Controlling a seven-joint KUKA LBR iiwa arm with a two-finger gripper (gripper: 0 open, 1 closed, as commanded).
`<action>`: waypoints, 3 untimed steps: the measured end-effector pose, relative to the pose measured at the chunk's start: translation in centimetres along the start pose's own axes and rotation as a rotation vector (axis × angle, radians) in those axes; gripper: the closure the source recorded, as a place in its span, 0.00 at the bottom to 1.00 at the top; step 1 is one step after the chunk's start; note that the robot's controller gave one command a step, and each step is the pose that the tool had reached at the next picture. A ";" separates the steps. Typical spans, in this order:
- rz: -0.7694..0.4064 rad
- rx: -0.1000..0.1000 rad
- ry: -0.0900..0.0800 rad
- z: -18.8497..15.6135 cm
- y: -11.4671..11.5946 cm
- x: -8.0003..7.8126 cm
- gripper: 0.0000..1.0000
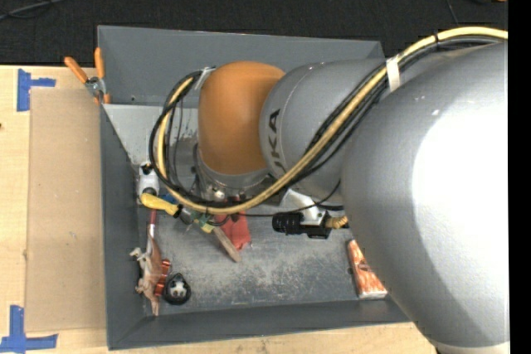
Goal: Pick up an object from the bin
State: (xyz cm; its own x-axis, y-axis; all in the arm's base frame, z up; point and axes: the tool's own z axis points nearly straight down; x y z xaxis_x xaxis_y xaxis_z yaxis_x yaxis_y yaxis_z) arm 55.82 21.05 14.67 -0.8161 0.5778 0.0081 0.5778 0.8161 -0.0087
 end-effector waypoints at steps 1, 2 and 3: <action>0.000 -0.001 -0.001 -1.6 0.0 0.0 1.00; -0.002 -0.001 0.000 -2.4 0.0 0.0 1.00; -0.003 0.000 0.001 -3.5 0.0 0.0 1.00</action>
Offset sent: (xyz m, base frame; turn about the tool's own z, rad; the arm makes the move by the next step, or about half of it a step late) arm 0.0003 0.0003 0.0293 -0.0002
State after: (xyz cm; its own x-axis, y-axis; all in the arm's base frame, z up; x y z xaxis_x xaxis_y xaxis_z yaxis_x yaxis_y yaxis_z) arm 55.85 21.00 18.21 -0.8176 0.5757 0.0090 0.5756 0.8177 -0.0085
